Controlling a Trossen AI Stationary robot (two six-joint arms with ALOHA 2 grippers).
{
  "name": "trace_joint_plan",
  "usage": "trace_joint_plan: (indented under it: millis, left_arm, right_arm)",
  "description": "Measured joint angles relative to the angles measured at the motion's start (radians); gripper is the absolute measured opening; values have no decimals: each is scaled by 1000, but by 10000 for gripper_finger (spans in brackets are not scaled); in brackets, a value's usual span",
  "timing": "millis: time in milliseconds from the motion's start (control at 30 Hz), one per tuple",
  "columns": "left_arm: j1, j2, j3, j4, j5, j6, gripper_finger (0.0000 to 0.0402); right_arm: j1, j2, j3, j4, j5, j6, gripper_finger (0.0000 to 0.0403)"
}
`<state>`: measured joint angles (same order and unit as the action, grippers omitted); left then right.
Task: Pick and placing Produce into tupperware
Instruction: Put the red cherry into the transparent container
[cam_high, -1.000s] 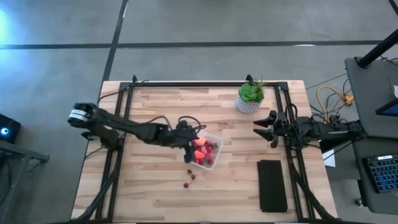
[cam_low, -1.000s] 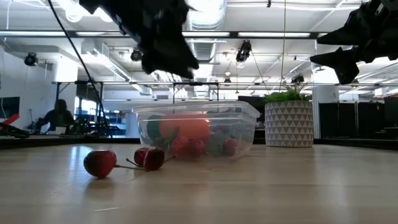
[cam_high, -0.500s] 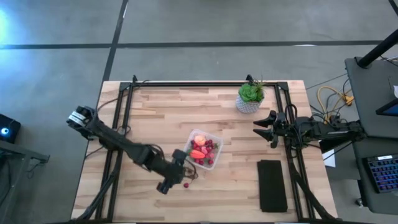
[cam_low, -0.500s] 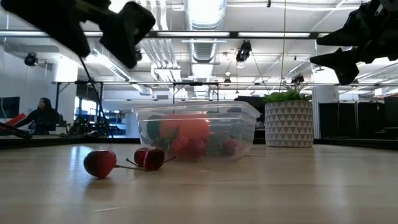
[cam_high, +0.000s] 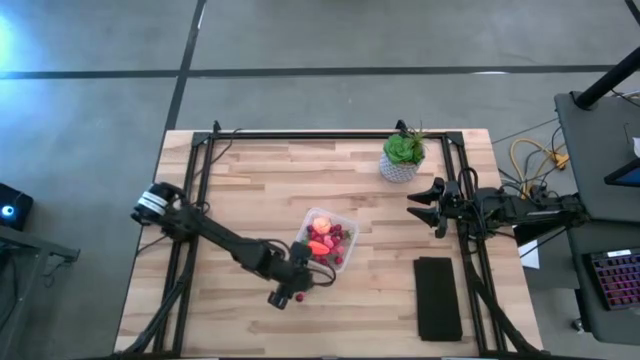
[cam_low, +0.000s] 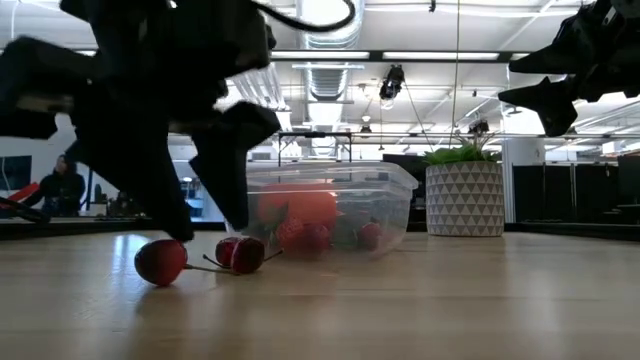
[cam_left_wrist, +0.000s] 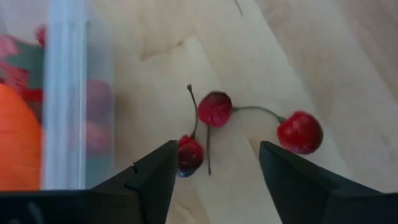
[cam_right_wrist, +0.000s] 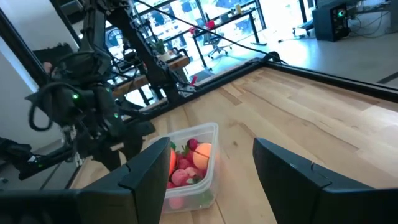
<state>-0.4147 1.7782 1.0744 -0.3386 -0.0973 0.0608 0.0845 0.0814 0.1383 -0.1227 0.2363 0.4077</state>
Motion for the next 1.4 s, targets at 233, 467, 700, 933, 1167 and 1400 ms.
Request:
trace_joint_plan:
  millis: [233, 467, 700, 933, 1167, 1400]
  left_arm:
    - [54, 32, 1, 3, 40, -1, 161]
    - [85, 24, 0, 21, 46, -1, 135]
    - [86, 25, 0, 28, 51, -1, 134]
    - [86, 47, 0, 85, 77, -1, 134]
    - [86, 58, 0, 90, 73, 6, 134]
    - [86, 58, -1, 23, 76, 1, 134]
  right_arm:
    - [0, 0, 0, 0, 0, 0, 221]
    - [0, 0, 0, 0, 0, 0, 221]
    - [0, 0, 0, 0, 0, 0, 221]
    - [0, 0, 0, 0, 0, 0, 221]
    - [0, 0, 0, 0, 0, 0, 221]
    - [0, 0, 0, 0, 0, 0, 221]
